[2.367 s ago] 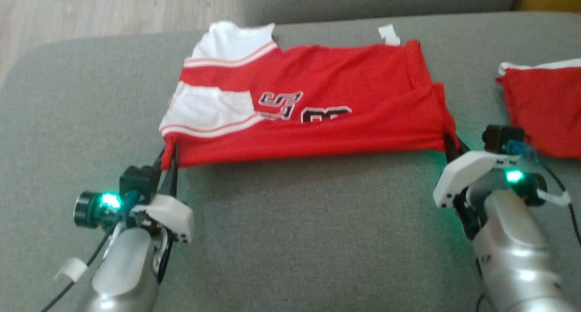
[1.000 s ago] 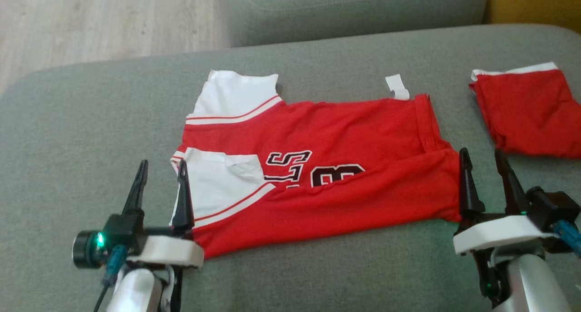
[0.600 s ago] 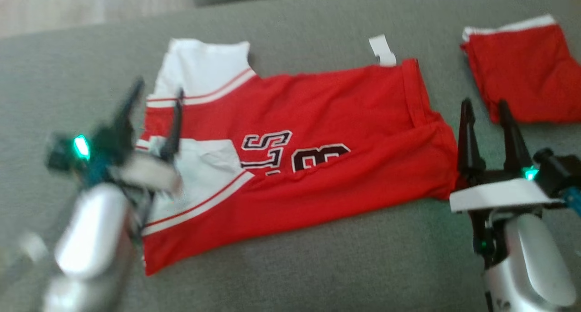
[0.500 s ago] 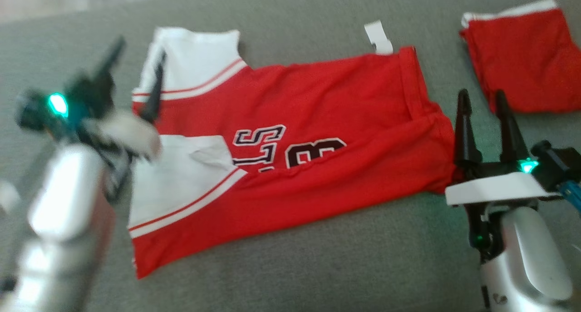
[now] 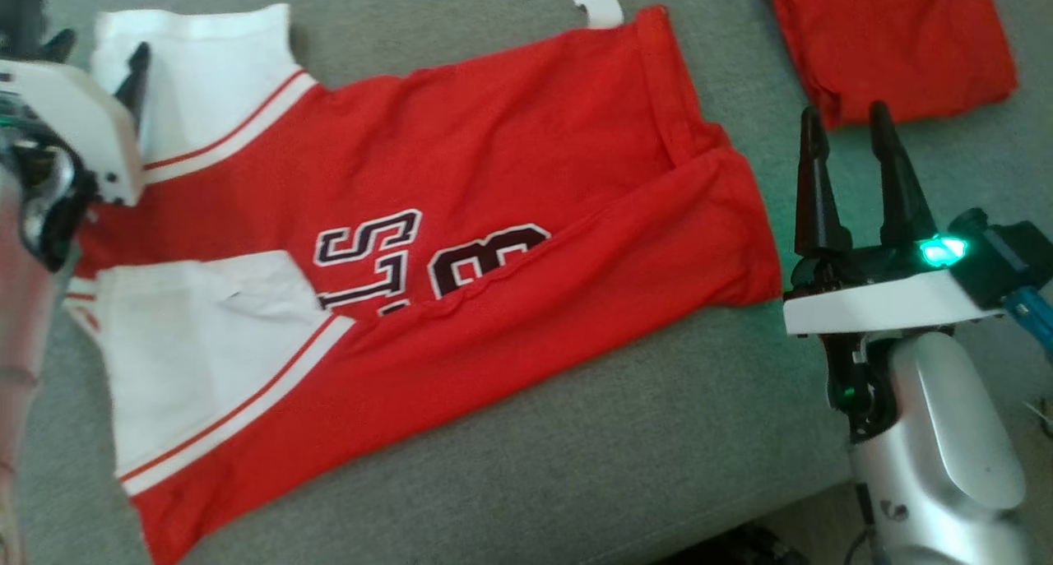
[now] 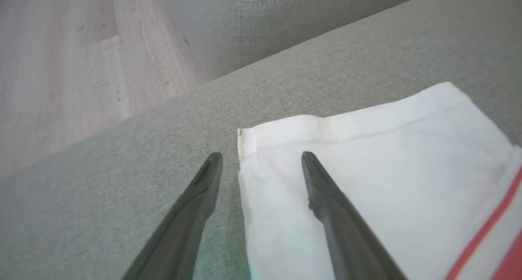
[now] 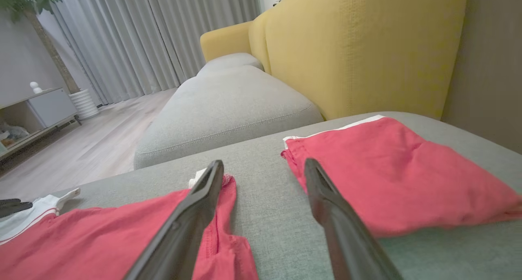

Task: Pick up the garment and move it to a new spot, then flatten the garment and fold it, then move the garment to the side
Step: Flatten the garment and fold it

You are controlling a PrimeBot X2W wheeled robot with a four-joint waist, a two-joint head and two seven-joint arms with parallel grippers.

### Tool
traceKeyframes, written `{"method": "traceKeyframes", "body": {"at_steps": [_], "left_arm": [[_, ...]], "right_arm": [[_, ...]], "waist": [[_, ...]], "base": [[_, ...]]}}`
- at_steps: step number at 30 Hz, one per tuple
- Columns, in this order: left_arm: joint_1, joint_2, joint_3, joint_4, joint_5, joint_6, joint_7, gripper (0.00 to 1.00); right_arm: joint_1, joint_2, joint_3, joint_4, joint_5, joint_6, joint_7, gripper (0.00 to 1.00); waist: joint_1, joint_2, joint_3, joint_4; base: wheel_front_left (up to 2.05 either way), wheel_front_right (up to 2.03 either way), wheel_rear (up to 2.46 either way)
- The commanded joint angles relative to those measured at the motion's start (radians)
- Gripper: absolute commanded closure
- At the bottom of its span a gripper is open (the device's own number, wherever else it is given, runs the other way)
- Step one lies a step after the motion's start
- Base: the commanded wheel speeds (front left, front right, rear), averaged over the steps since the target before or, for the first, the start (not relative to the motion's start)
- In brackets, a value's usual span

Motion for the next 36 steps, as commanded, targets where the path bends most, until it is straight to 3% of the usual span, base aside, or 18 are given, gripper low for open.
{"method": "traceKeyframes", "body": {"at_steps": [1,13,14,15,16,20,26,30,36], "left_arm": [[-0.049,0.062,0.029,-0.014,-0.012,0.002,0.004,0.00],[-0.090,0.078,-0.034,0.069,-0.124,0.002,0.047,0.00],[-0.092,0.077,-0.041,0.068,-0.143,0.002,0.058,0.30],[-0.093,0.075,-0.048,0.065,-0.160,0.002,0.064,0.89],[-0.094,0.073,-0.057,0.059,-0.173,0.002,0.067,1.00],[-0.096,0.066,-0.081,0.039,-0.192,0.002,-0.001,1.00],[-0.086,0.028,-0.110,-0.031,-0.171,0.002,-0.207,1.00],[-0.043,-0.013,-0.121,-0.105,-0.154,0.012,-0.330,1.00],[0.071,-0.060,-0.132,-0.244,-0.138,0.071,-0.448,1.00]], "right_arm": [[-0.011,-0.005,0.022,-0.040,0.008,-0.001,-0.010,0.00],[-0.011,-0.005,0.023,-0.051,0.016,-0.001,-0.011,0.00],[-0.010,-0.005,0.020,-0.050,0.016,-0.001,-0.011,0.00],[-0.010,-0.005,0.017,-0.049,0.015,-0.001,-0.011,0.00],[-0.009,-0.005,0.012,-0.048,0.014,-0.001,-0.011,0.00],[-0.007,-0.005,-0.005,-0.040,-0.013,-0.001,-0.011,0.00],[-0.034,-0.005,-0.043,-0.018,-0.121,-0.001,0.008,0.00],[-0.078,-0.023,-0.064,-0.022,-0.186,-0.001,0.108,0.00],[-0.139,-0.108,-0.073,-0.017,-0.190,-0.001,0.285,0.00]], "waist": [[-0.0002,0.0000,0.017,-0.020],[-0.0002,0.0000,0.036,-0.040],[-0.0002,0.0000,0.037,-0.039],[-0.0002,0.0000,0.036,-0.036],[-0.0002,0.0000,0.035,-0.032],[-0.0002,0.0000,0.014,-0.002],[-0.0002,0.0000,-0.046,0.086],[-0.0002,0.0000,-0.082,0.167],[-0.0002,0.0000,-0.106,0.262]], "base": [[0.00,0.00,0.00],[0.00,0.00,0.00],[0.00,0.00,0.00],[0.00,0.00,0.00],[0.00,0.00,0.00],[0.00,0.00,0.00],[0.00,0.00,0.00],[0.00,0.00,0.00],[0.00,0.00,0.00]]}}
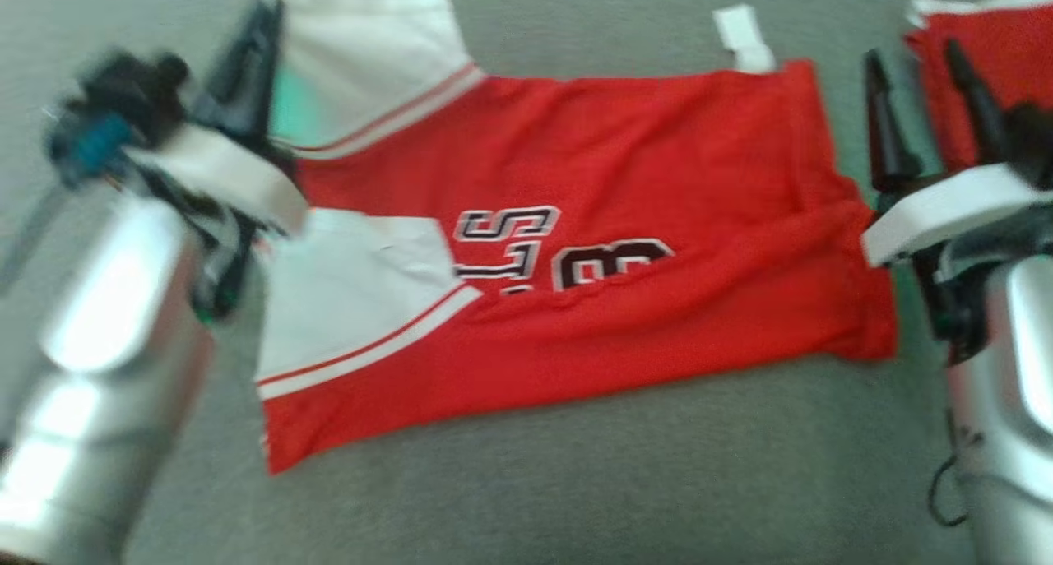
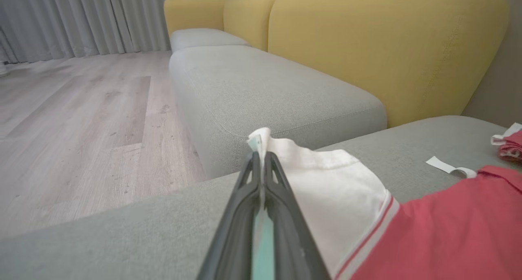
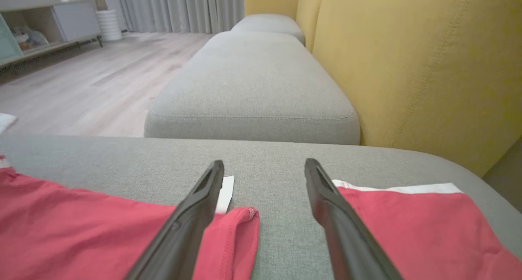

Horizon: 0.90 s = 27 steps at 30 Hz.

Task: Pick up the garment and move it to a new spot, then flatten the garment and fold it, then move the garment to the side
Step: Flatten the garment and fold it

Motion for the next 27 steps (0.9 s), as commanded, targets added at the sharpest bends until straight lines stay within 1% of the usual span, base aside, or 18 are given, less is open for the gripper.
{"method": "traceKeyframes", "body": {"at_steps": [1,4,6,9,12,18,25,26,27], "left_arm": [[0.009,0.025,0.028,-0.059,0.006,0.017,-0.021,1.00],[0.085,0.015,0.014,-0.144,0.009,0.047,-0.039,1.00],[0.125,0.013,0.005,-0.194,0.013,0.067,-0.042,1.00],[0.177,0.000,-0.001,-0.252,0.001,0.089,-0.042,1.00],[0.205,-0.010,-0.008,-0.291,-0.002,0.106,-0.045,1.00],[0.213,-0.023,-0.033,-0.327,0.003,0.109,-0.035,1.00],[0.195,-0.024,-0.038,-0.340,0.004,0.111,-0.026,1.00],[0.193,-0.023,-0.037,-0.339,0.004,0.113,-0.025,1.00],[0.192,-0.022,-0.037,-0.338,0.003,0.114,-0.024,1.00]], "right_arm": [[-0.027,-0.021,0.013,-0.025,-0.004,-0.001,0.040,0.00],[-0.062,-0.066,0.033,0.001,0.006,-0.001,0.132,0.00],[-0.087,-0.100,0.055,0.039,0.017,-0.001,0.186,0.00],[-0.129,-0.135,0.076,0.118,0.048,-0.001,0.248,0.00],[-0.167,-0.163,0.088,0.210,0.051,-0.001,0.292,0.00],[-0.239,-0.193,0.117,0.360,0.057,-0.001,0.319,0.00],[-0.303,-0.205,0.183,0.493,0.063,-0.001,0.300,0.00],[-0.309,-0.204,0.198,0.510,0.069,-0.001,0.300,0.47],[-0.314,-0.204,0.215,0.525,0.075,-0.001,0.299,0.91]], "waist": [[0.0001,0.0000,-0.031,0.074],[0.0001,0.0000,-0.035,0.111],[0.0001,0.0000,-0.033,0.130],[0.0001,0.0000,-0.026,0.149],[0.0001,0.0000,-0.017,0.164],[0.0001,0.0000,0.004,0.180],[0.0001,0.0000,0.024,0.185],[0.0001,0.0000,0.025,0.184],[0.0001,0.0000,0.024,0.184]], "base": [[0.00,0.00,0.00],[0.00,0.00,0.00],[0.00,0.00,0.00],[0.00,0.00,0.00],[0.00,0.00,0.00],[0.00,0.00,0.00],[0.00,0.00,0.00],[0.00,0.00,0.00],[0.00,0.00,0.00]]}}
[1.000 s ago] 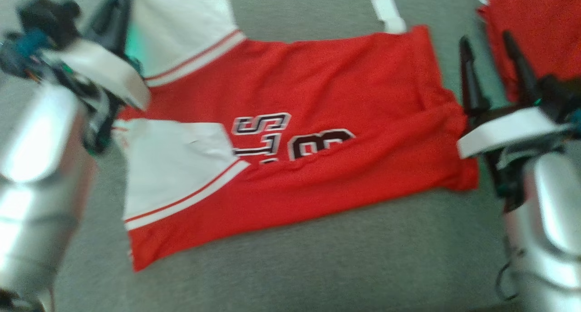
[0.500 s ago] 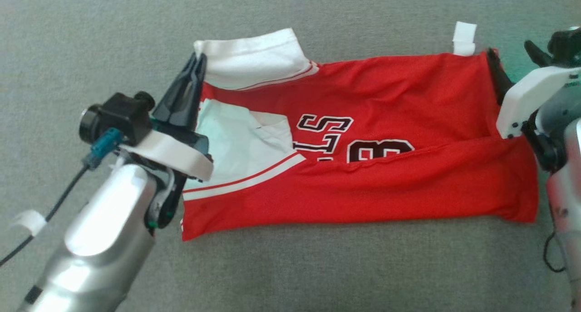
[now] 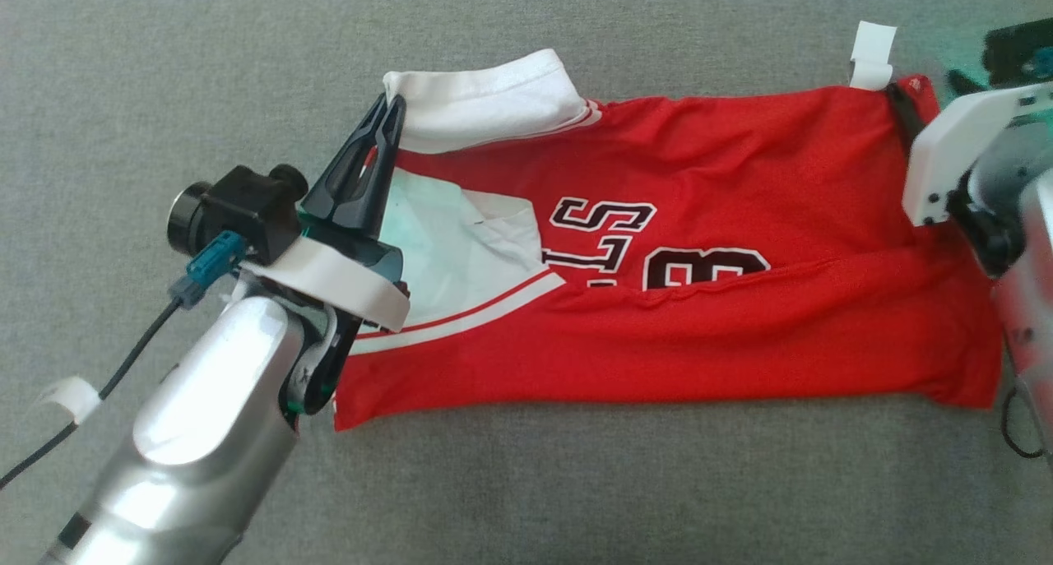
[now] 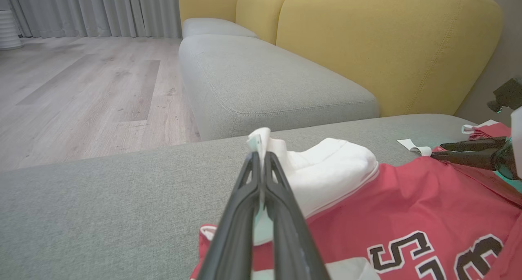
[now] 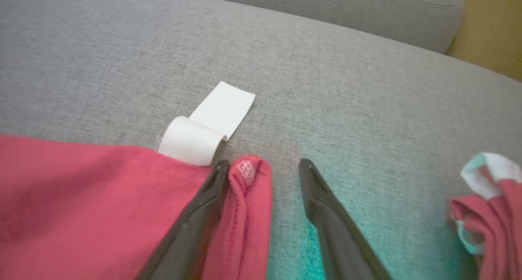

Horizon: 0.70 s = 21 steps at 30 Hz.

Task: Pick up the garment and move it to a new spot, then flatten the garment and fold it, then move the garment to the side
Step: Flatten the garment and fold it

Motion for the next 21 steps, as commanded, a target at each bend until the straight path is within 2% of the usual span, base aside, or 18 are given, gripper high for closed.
{"method": "traceKeyframes", "body": {"at_steps": [1,4,8,16,21], "left_arm": [[-0.042,0.030,0.034,-0.029,-0.001,0.005,0.005,1.00],[-0.050,0.043,0.042,-0.011,-0.003,0.013,0.014,1.00],[-0.084,0.058,0.069,0.010,-0.016,0.014,0.016,1.00],[-0.264,0.112,0.089,0.121,0.016,-0.020,0.057,1.00],[-0.364,0.116,0.099,0.213,0.051,-0.007,0.041,1.00]], "right_arm": [[0.003,-0.006,0.044,0.002,0.016,-0.001,-0.004,1.00],[-0.027,-0.012,0.099,0.026,0.056,-0.001,-0.054,1.00],[-0.069,-0.022,0.119,0.031,0.093,-0.001,-0.134,1.00],[-0.148,-0.035,0.147,-0.006,0.203,-0.001,-0.298,1.00],[-0.188,-0.033,0.163,-0.014,0.257,-0.001,-0.340,1.00]], "waist": [[0.0000,0.0000,-0.002,-0.001],[0.0000,0.0000,-0.016,-0.018],[0.0000,0.0000,-0.033,-0.047],[0.0000,0.0000,-0.027,-0.116],[0.0000,0.0000,-0.004,-0.141]], "base": [[0.00,0.00,0.00],[0.00,0.00,0.00],[0.00,0.00,0.00],[0.00,0.00,0.00],[0.00,0.00,0.00]]}}
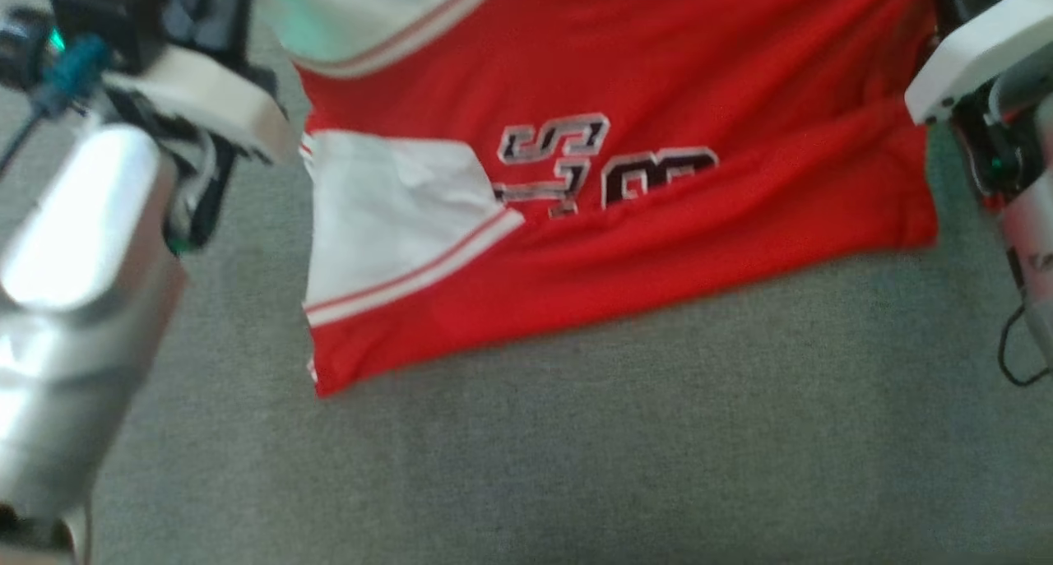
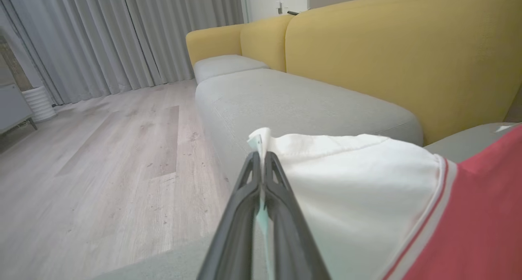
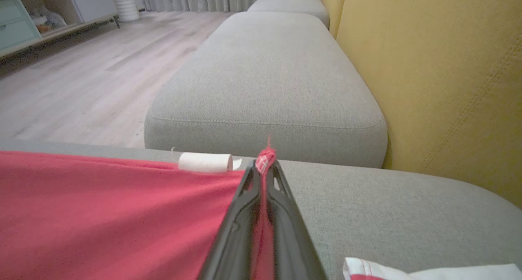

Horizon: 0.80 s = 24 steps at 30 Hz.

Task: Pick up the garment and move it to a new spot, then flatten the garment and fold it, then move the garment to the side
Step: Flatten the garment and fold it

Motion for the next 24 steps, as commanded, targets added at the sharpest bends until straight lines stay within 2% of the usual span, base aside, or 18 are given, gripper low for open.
{"method": "traceKeyframes", "body": {"at_steps": [1,7,11,18,24], "left_arm": [[-0.066,0.048,0.052,-0.011,0.010,0.009,-0.010,1.00],[-0.196,0.024,0.046,0.148,0.053,0.008,-0.078,1.00],[-0.230,0.001,0.034,0.222,0.061,-0.012,-0.120,1.00],[-0.181,-0.037,-0.012,0.280,0.054,-0.079,-0.148,1.00],[-0.081,-0.029,-0.063,0.249,0.021,-0.136,-0.105,1.00]], "right_arm": [[-0.032,-0.012,0.007,-0.032,0.010,-0.001,-0.016,1.00],[-0.086,-0.003,0.015,-0.025,0.079,-0.001,-0.106,1.00],[-0.105,-0.008,0.042,-0.010,0.105,-0.001,-0.137,1.00],[-0.060,-0.055,0.117,0.002,0.171,-0.001,-0.140,1.00],[0.006,-0.130,0.210,-0.027,0.246,-0.001,-0.092,1.00]], "waist": [[0.0000,0.0000,0.013,-0.010],[0.0000,0.0000,0.034,-0.013],[0.0000,0.0000,0.036,-0.004],[0.0000,0.0000,0.000,0.028],[0.0000,0.0000,-0.049,0.055]], "base": [[0.00,0.00,0.00],[0.00,0.00,0.00],[0.00,0.00,0.00],[0.00,0.00,0.00],[0.00,0.00,0.00]]}}
